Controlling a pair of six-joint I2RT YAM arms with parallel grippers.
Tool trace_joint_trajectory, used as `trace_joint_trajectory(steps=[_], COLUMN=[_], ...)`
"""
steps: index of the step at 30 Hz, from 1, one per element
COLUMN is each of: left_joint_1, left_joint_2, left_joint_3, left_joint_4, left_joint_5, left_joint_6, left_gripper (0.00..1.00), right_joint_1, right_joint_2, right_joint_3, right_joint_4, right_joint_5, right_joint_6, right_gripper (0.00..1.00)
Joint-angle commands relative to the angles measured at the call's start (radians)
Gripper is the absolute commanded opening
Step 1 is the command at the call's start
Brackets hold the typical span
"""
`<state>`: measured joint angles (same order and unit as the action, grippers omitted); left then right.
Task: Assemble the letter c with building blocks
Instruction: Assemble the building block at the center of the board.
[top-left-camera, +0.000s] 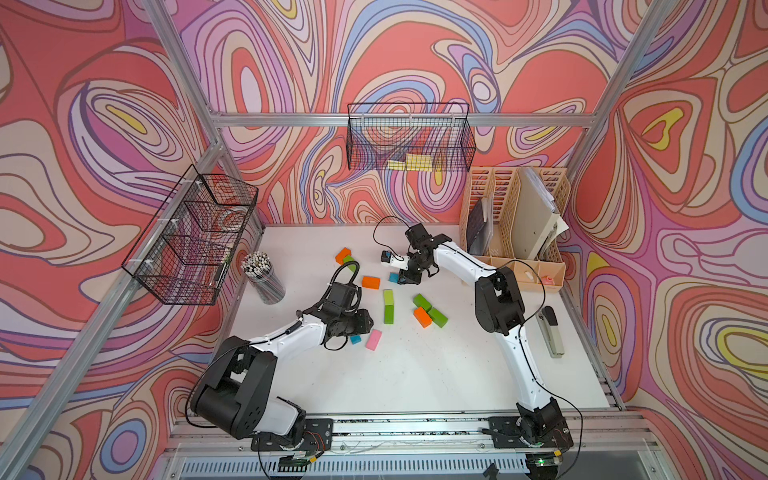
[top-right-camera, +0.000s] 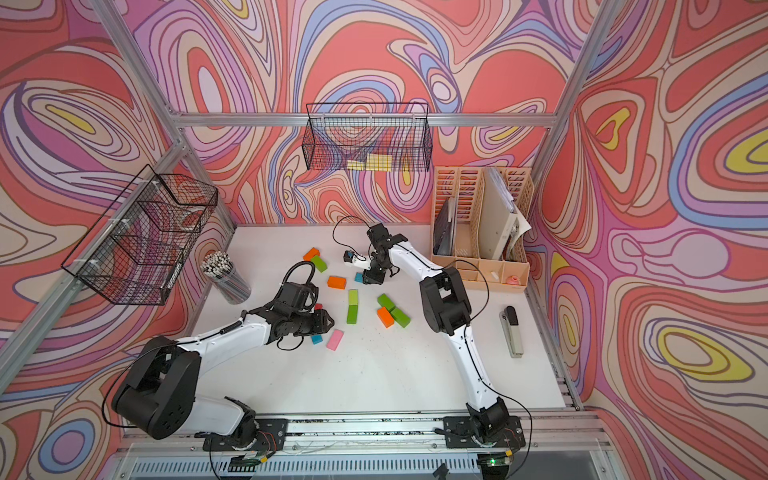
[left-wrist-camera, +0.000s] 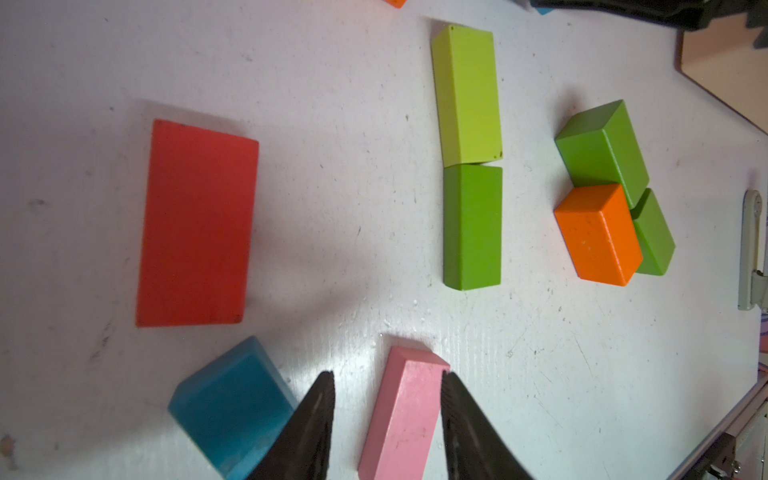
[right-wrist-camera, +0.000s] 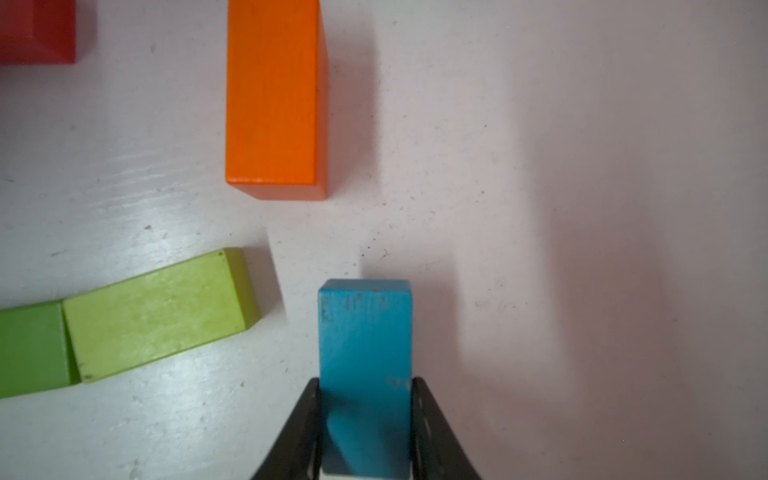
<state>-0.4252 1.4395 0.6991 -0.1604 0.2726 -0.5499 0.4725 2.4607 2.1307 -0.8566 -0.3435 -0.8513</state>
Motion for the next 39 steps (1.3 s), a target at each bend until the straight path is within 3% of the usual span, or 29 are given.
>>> trace_joint_trajectory(steps=[1,21,29,34,39], left_joint_1=[0.005,0.004,0.004,0.004,0.005], left_joint_2=[-0.019,-0.007,-0.012,-0.022,-0.030], left_joint_3=[-0.009,-0.007,-0.009,-0.010,-0.012], left_joint_4=[0.005,0.004,0.004,0.002,-0.002], left_joint_5=[-0.001,-0.014,-0.015,-0.021,-0.031], left_joint_6=[0.011,0.011,0.010,0.010,0.012], left_gripper=[0.45,0.45,0.44,0.44,0.44], right_joint_1=[0.007,0.029,0.031,0.031,0.031], right_joint_2=[0.027,0.036,-0.002,-0.038,-0.038], right_joint_3=[0.025,-0.001,-0.078,-0.130,-0.128], right_joint_4=[-0.006,-0.006,0.053,0.092,0.077], right_joint_5=[-0.032,-0.043,-0.012,0.003,0.015], right_joint_6=[-0.013,-0.044,-0.047,-0.049,-0.059], right_gripper=[0.15,0.17,0.38,0.43,0.43])
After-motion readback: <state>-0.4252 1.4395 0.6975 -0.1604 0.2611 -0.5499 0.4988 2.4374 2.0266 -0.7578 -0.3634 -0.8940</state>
